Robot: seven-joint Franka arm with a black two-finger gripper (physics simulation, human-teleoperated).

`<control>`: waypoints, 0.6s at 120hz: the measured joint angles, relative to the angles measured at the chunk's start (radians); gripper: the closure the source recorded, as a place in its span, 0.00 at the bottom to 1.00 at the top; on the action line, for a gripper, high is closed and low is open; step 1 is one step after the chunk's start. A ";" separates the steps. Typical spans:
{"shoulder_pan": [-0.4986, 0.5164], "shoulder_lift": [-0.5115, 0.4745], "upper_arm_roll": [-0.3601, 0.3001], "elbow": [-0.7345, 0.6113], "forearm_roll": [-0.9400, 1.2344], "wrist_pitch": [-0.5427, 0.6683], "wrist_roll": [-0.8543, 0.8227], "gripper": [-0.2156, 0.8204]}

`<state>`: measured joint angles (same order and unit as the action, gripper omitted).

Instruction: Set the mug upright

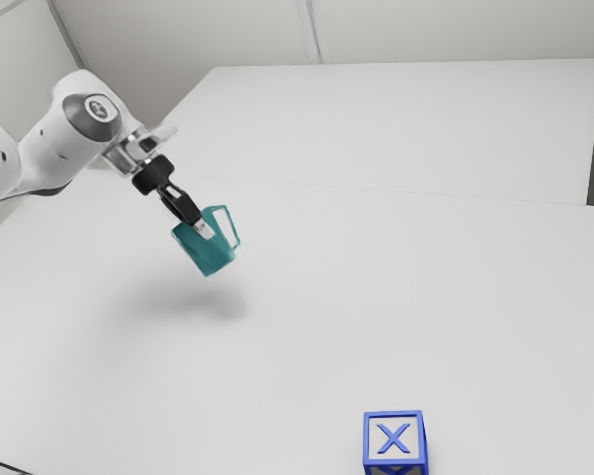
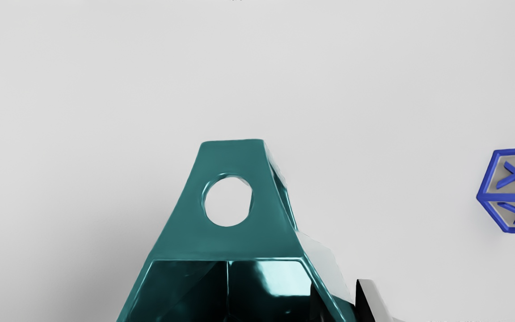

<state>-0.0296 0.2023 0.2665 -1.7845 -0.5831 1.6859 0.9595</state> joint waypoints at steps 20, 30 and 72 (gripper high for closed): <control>-0.091 -0.030 -0.029 -0.023 0.207 0.161 -0.005 0.95; -0.120 -0.066 -0.035 -0.099 0.289 0.260 -0.008 0.95; -0.179 -0.179 -0.051 -0.382 0.475 0.677 -0.025 0.95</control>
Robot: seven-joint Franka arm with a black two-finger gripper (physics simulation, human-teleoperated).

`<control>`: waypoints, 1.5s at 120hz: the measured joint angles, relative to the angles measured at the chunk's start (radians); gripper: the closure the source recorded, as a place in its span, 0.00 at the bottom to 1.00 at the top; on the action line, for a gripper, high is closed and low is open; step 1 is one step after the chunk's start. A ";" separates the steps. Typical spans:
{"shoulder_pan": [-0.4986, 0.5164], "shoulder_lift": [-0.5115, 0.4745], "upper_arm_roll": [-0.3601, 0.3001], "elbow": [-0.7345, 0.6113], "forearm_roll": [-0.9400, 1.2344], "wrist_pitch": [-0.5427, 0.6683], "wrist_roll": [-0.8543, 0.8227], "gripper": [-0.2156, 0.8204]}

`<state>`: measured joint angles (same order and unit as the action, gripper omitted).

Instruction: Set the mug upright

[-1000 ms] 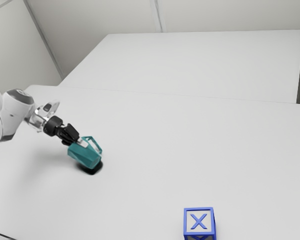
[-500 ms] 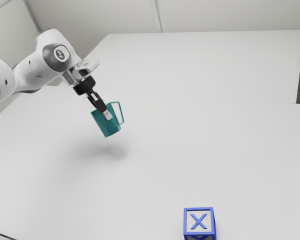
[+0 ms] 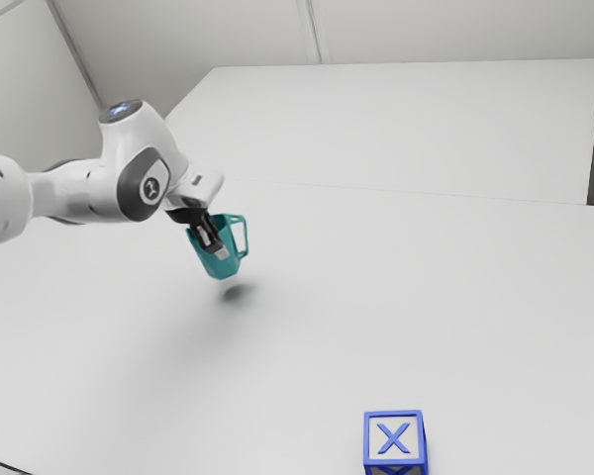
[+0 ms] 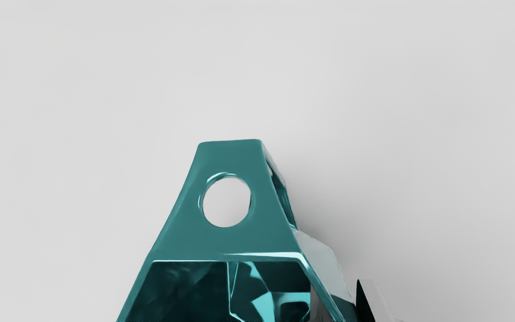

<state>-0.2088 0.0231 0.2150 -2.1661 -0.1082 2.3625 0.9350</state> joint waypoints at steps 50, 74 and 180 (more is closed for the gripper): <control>-0.065 -0.060 -0.009 -0.160 0.019 0.230 -0.020 0.95; -0.028 -0.058 -0.009 -0.193 0.018 0.263 -0.025 0.95; -0.038 -0.053 -0.017 -0.233 0.014 0.302 -0.039 0.94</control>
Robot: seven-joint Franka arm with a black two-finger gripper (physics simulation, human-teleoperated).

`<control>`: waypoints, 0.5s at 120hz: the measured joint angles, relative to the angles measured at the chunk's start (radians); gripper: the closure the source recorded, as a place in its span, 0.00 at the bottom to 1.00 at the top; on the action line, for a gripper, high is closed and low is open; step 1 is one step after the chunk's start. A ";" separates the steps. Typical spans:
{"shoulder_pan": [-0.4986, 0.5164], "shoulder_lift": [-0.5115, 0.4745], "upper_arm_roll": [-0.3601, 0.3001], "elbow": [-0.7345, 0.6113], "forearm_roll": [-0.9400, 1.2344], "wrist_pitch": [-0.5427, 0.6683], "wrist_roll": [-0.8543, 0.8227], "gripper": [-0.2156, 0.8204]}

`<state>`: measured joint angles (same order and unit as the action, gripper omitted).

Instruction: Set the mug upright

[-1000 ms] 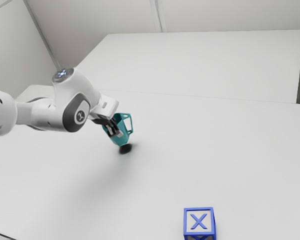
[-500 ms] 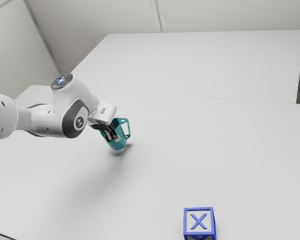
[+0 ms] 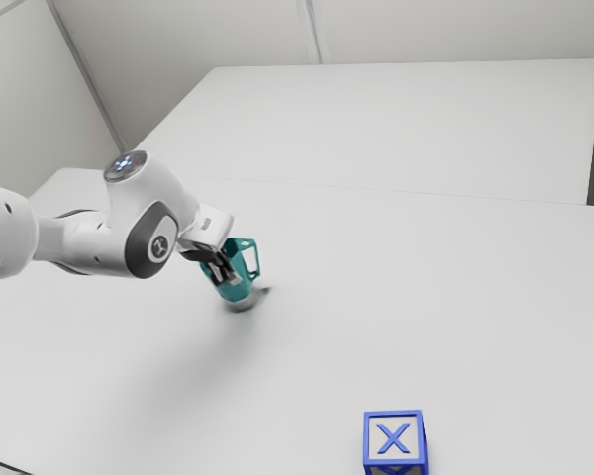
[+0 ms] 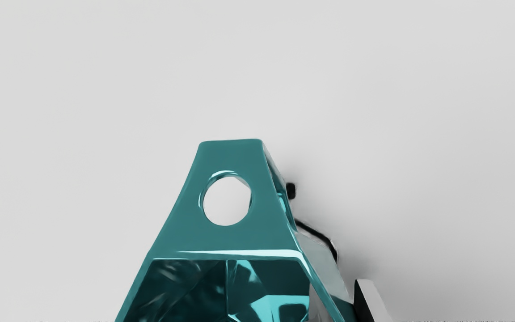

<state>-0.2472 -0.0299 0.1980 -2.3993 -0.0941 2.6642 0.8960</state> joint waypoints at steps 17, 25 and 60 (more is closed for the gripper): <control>0.005 0.000 0.001 0.000 -0.003 -0.003 0.003 0.90; 0.004 0.000 0.001 0.000 -0.005 -0.004 0.005 0.88; -0.013 0.000 -0.003 0.001 -0.007 -0.008 0.013 0.77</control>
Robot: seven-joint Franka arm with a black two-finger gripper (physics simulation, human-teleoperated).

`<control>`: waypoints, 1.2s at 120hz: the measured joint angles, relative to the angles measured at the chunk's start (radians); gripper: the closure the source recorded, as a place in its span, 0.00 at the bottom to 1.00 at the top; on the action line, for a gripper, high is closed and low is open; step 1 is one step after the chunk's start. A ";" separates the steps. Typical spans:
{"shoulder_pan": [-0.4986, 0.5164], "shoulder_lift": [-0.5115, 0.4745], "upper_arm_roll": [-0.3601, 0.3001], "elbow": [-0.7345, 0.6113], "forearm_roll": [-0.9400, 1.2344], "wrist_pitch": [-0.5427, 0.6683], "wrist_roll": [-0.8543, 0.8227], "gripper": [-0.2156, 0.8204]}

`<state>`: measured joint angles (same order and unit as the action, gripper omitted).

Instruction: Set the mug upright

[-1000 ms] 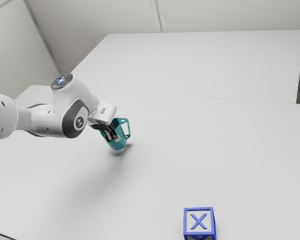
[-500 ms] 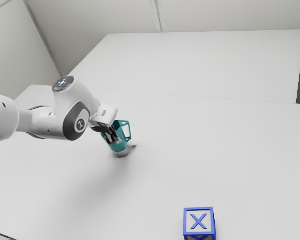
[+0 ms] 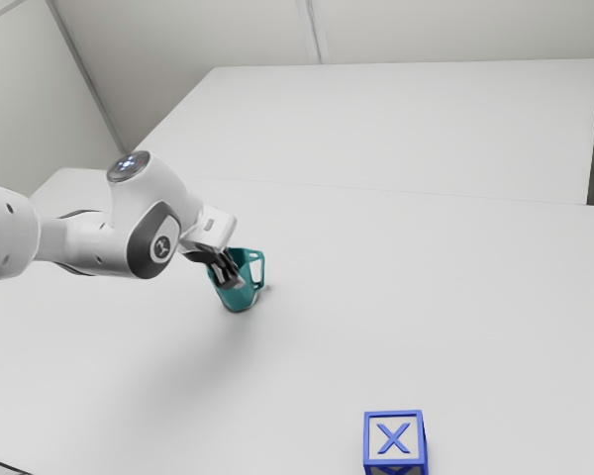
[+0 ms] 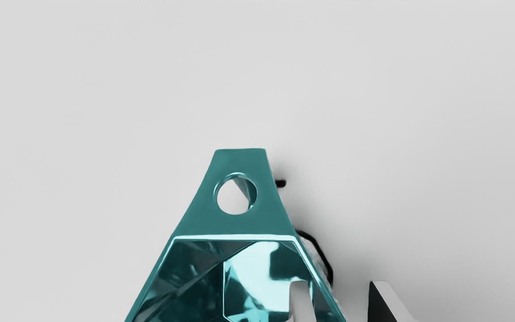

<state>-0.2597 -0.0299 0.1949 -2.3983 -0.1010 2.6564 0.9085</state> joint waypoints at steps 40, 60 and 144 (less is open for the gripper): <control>0.005 -0.005 -0.002 0.003 0.000 -0.002 0.005 0.62; 0.014 -0.018 -0.007 0.007 0.000 -0.007 0.007 0.55; 0.003 0.167 0.021 0.782 0.021 -0.682 -0.220 0.25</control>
<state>-0.2564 0.1366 0.2163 -1.6167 -0.0804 1.9747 0.6884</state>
